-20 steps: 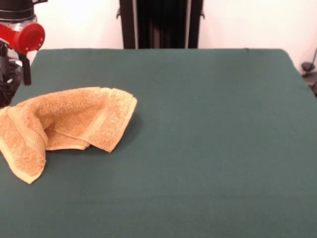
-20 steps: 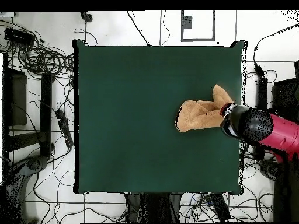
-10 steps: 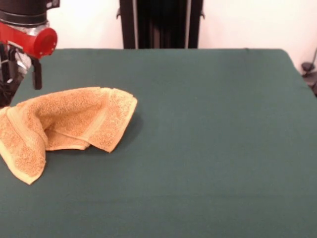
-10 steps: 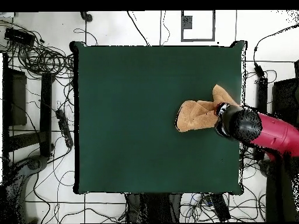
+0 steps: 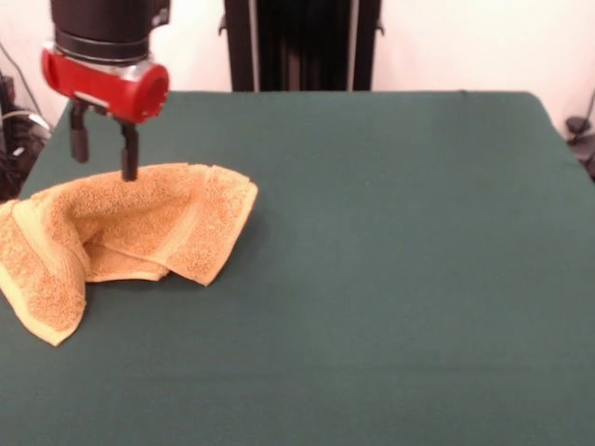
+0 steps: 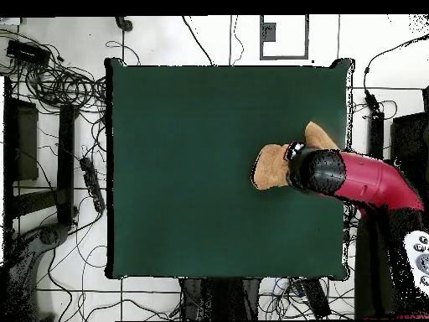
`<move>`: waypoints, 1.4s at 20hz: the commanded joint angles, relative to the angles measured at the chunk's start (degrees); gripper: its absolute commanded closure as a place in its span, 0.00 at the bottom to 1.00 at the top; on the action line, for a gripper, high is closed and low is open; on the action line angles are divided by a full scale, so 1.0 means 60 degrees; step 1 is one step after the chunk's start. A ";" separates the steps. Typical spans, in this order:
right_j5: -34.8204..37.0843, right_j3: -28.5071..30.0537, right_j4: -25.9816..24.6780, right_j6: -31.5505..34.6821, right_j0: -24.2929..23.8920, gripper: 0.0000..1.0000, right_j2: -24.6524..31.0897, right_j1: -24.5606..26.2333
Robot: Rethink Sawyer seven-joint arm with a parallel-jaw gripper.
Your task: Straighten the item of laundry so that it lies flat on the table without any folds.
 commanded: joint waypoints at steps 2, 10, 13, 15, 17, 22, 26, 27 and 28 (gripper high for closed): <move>0.1955 -0.0112 0.0387 0.0442 0.0903 0.00 0.0409 0.0799; 0.1210 -0.0285 0.0252 0.0371 0.1028 0.00 0.0639 0.1830; 0.1119 -0.0357 0.0243 0.0096 0.0949 0.00 0.0800 0.2123; 0.0949 -0.0475 0.0241 0.0007 0.0868 0.00 0.0894 0.2438; 0.0679 -0.0722 0.0168 -0.0081 0.0805 0.00 0.0967 0.2877; 0.0193 -0.1355 0.0043 -0.0244 0.0682 0.00 0.1094 0.3815; 0.0059 -0.1634 -0.0028 -0.0353 0.0657 0.00 0.1110 0.4109; 0.0072 -0.1687 -0.0018 -0.0397 0.0645 0.00 0.1121 0.4146; 0.0077 -0.1767 -0.0017 -0.0396 0.0641 0.00 0.1115 0.4221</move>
